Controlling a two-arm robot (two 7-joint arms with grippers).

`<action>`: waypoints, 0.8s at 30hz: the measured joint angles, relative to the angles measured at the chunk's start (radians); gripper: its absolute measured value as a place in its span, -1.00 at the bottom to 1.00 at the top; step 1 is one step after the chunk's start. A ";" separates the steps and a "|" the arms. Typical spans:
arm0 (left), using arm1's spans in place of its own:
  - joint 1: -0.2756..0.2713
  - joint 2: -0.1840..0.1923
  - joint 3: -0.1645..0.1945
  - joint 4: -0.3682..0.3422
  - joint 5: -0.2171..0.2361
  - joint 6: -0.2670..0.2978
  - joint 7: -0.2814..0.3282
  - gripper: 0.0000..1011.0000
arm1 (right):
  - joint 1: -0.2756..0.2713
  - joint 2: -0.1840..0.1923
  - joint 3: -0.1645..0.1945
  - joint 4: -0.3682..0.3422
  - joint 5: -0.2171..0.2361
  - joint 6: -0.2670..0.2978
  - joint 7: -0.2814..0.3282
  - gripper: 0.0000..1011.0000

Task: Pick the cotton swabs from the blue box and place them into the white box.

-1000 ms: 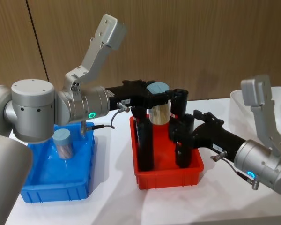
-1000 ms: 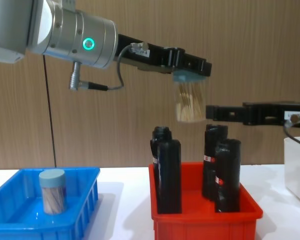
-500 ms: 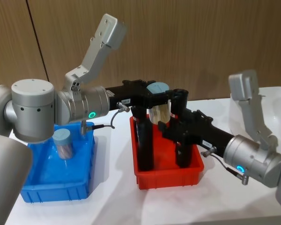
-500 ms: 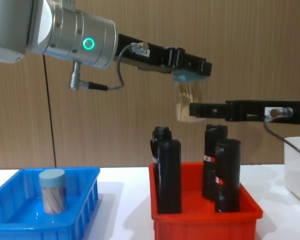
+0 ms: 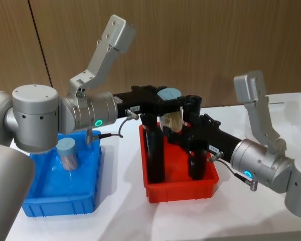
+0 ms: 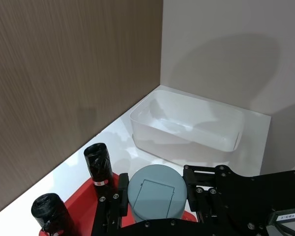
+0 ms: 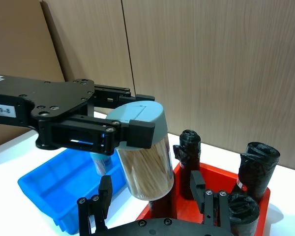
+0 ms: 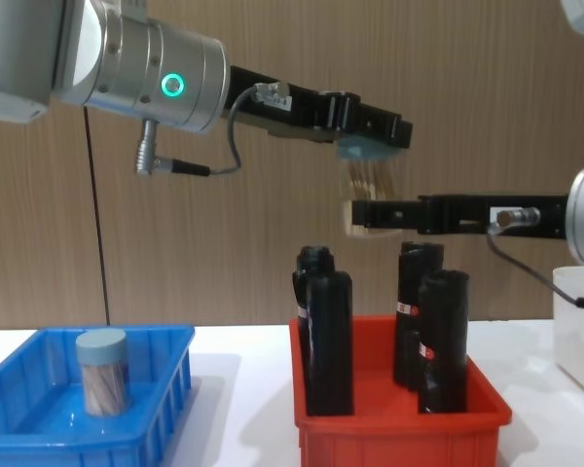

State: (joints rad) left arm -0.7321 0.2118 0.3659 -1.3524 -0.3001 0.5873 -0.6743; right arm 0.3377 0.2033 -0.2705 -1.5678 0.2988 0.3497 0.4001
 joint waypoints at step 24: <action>0.000 0.000 0.000 0.000 0.000 0.000 0.000 0.33 | 0.067 -0.034 -0.018 0.097 -0.045 -0.034 0.000 0.91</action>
State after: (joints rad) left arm -0.7321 0.2118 0.3659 -1.3525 -0.3001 0.5873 -0.6742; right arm 0.4047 0.1696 -0.2888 -1.4709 0.2541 0.3158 0.3999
